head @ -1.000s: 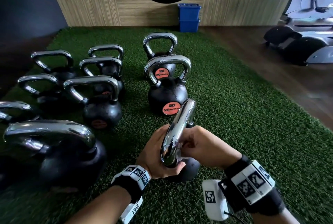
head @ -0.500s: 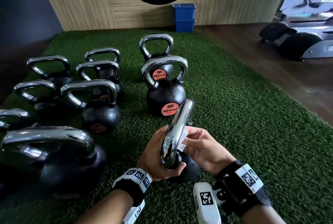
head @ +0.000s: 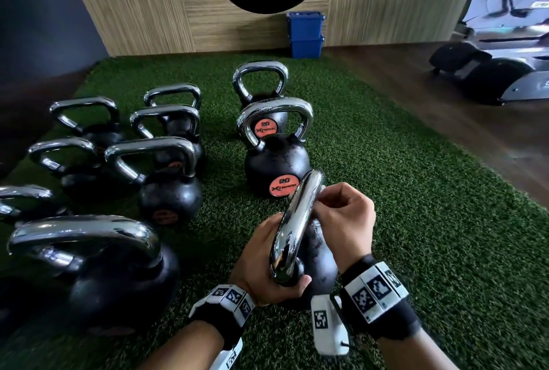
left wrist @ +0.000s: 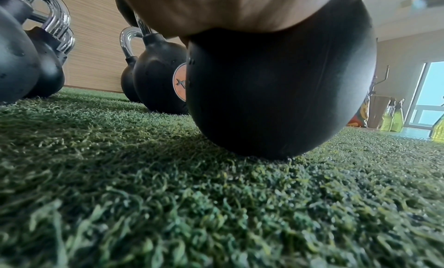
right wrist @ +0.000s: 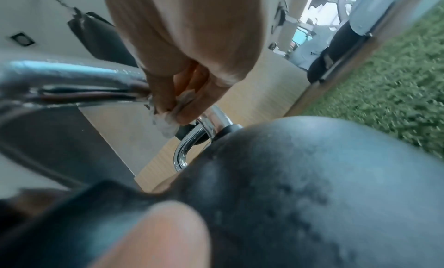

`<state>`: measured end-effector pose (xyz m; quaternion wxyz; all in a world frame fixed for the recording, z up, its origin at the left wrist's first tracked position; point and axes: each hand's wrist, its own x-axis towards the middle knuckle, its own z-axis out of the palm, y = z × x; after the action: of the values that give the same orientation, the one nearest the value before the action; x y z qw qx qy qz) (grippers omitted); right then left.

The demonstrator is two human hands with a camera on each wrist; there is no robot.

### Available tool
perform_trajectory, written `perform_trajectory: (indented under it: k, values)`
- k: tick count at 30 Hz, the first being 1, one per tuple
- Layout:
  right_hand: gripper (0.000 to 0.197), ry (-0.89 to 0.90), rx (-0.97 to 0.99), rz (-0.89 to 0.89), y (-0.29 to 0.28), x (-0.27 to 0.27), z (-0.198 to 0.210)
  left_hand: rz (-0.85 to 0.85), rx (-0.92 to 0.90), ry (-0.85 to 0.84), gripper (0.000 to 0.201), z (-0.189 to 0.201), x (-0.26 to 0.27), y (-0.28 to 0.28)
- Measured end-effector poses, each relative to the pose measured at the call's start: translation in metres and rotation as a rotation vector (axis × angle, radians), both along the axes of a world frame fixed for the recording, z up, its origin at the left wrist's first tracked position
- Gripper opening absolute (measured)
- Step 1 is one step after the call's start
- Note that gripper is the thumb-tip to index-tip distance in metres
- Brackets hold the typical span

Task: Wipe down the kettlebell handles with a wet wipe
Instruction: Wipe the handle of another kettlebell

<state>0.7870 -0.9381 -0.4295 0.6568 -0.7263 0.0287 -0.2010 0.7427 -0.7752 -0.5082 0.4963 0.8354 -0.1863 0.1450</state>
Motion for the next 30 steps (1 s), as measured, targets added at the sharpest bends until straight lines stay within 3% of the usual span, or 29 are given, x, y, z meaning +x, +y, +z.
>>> perform_trajectory:
  k: [8,12,15,19,24,27,30]
  values:
    - [0.02,0.008,-0.213,-0.145,0.002,0.007,0.007,0.04,0.15,-0.037,0.103,0.002,-0.003,-0.001]
    - [0.016,0.141,-0.244,-0.172,0.005,0.013,0.008,-0.015,0.026,-0.015,0.098,0.006,0.0,0.002]
    - [0.01,0.208,-0.257,-0.152,0.005,0.018,0.012,-0.028,0.005,-0.034,0.098,0.01,-0.001,0.001]
    - [0.023,0.245,-0.342,-0.112,0.007,0.019,0.014,-0.045,0.036,0.022,0.098,0.017,-0.004,0.003]
    - [0.019,0.317,-0.443,-0.065,0.009,0.021,0.01,-0.153,0.307,0.095,0.107,0.039,-0.005,0.012]
    - [0.018,0.308,-0.488,-0.001,0.002,0.016,0.014,-0.185,0.508,0.038,0.109,0.068,-0.012,0.026]
    - [0.028,0.206,-0.453,0.07,-0.016,0.011,0.026,-0.103,0.339,0.044,0.119,0.094,-0.026,0.029]
